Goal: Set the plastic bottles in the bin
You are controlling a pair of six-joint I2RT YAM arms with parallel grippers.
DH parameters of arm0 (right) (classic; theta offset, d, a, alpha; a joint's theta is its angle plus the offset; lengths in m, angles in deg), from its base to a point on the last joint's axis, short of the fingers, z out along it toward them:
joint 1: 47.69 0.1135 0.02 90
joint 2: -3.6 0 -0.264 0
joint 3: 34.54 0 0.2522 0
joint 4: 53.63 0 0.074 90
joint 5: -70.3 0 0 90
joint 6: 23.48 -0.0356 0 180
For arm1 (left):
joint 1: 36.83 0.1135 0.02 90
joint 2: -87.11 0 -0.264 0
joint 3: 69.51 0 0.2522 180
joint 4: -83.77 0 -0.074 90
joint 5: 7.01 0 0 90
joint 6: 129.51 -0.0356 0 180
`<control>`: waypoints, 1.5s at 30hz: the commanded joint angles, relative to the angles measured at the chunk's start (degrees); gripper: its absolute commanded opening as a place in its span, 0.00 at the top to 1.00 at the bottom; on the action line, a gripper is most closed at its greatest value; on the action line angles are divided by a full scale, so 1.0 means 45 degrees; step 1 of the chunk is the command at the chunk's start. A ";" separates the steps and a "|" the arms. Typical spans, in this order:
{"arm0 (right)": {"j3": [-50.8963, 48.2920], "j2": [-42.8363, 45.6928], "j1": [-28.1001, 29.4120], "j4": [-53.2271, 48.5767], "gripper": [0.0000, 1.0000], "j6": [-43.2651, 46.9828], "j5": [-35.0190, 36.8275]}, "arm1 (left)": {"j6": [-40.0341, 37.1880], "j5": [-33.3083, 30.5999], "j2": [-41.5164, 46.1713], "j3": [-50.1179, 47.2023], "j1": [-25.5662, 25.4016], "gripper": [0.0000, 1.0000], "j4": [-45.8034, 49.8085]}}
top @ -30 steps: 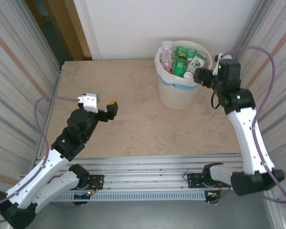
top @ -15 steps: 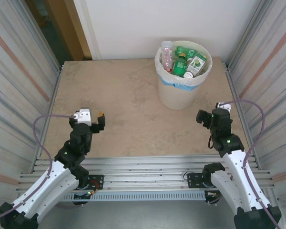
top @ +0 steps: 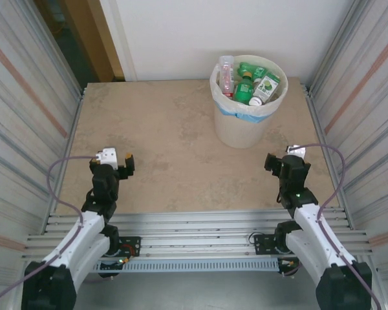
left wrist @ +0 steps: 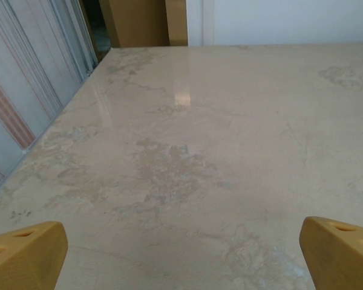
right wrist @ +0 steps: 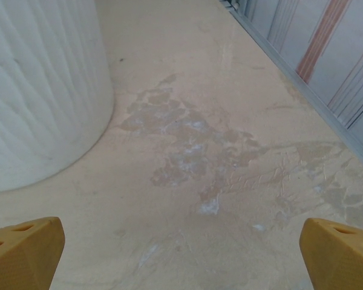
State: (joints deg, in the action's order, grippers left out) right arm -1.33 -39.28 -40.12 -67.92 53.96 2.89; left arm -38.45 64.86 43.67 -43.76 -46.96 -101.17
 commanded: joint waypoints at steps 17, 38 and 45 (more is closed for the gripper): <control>0.0146 -0.2644 -0.1532 0.4219 0.02 0.0582 -0.1852 | -0.1742 0.2886 -0.6112 0.0236 0.0630 0.01 -0.6873; -0.0621 -0.4529 -0.2360 0.7379 0.02 0.1094 -0.3639 | -0.2180 0.5608 -0.9438 0.1472 0.1630 0.01 -0.7815; -0.0900 -0.4743 -0.2537 0.7951 0.02 0.1013 -0.3844 | -0.1025 0.5612 -0.9663 0.2676 0.2417 0.01 -0.5820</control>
State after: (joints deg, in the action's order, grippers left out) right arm -5.05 -60.02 -51.13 -35.62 58.05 -13.30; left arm -45.51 90.80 0.61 -33.21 -36.28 -130.94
